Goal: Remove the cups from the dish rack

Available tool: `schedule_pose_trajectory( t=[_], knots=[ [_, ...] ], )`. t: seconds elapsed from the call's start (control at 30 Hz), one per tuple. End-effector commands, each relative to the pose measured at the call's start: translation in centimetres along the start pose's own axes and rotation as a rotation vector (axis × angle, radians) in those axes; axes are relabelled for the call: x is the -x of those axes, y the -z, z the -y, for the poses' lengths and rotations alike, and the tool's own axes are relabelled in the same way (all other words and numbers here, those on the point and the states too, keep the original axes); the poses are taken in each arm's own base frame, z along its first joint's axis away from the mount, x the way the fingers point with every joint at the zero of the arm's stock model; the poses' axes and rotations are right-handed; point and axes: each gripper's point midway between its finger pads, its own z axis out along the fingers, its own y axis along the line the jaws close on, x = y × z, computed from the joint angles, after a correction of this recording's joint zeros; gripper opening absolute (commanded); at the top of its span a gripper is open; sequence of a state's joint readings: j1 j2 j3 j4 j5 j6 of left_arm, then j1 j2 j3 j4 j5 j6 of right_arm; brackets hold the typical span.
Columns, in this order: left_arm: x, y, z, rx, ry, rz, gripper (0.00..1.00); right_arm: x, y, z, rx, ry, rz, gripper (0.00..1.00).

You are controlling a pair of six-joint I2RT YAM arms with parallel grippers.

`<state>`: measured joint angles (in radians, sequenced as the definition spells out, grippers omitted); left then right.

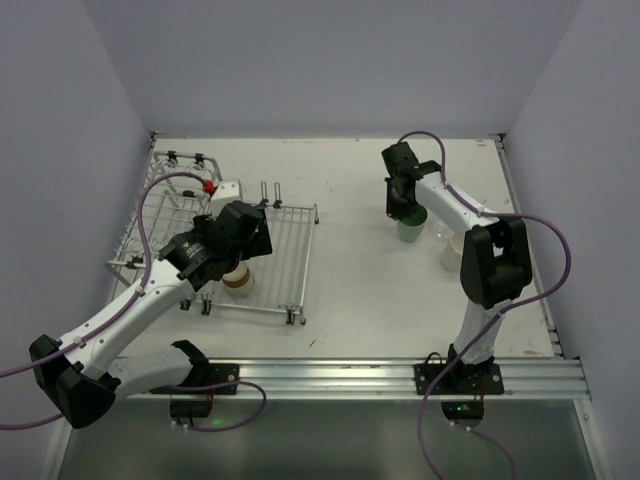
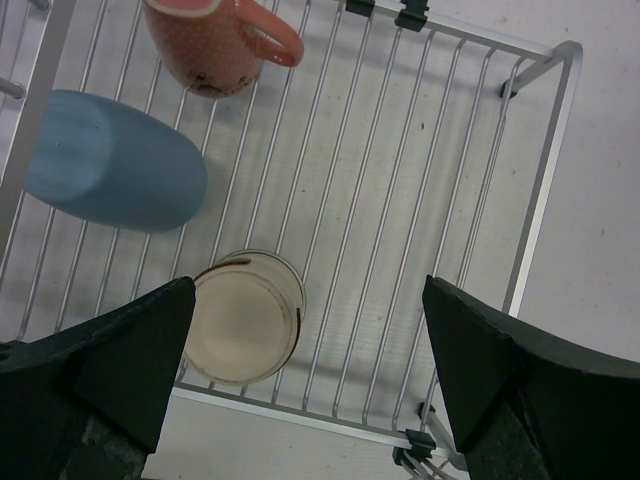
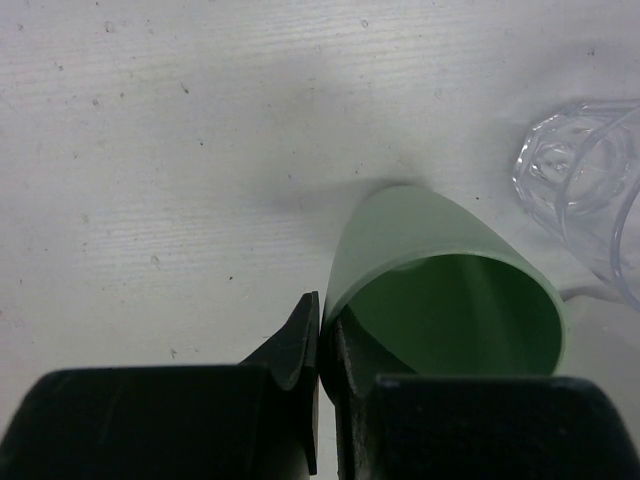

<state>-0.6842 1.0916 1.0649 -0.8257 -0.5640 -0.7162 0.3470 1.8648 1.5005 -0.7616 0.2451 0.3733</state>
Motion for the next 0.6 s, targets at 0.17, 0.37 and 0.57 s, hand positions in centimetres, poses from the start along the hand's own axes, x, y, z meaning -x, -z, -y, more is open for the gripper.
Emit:
schedule_pose_trajectory(
  t=[0.17,0.37,0.57],
  knots=[
    [-1.0,0.6,-0.8,0.032,0.031,-0.04,1.0,2.0,0.1,-0.5,0.004,-0.006,0.055,0.07],
    [-2.7,0.1,-2.2,0.113,0.004,-0.094,1.0,2.8,1.8,-0.1,0.011,-0.01,0.111,0.33],
    [-3.8,0.1,-2.8,0.136,0.016,-0.124,1.0,3.5,4.8,0.0,0.054,-0.032,0.165,0.56]
  ],
)
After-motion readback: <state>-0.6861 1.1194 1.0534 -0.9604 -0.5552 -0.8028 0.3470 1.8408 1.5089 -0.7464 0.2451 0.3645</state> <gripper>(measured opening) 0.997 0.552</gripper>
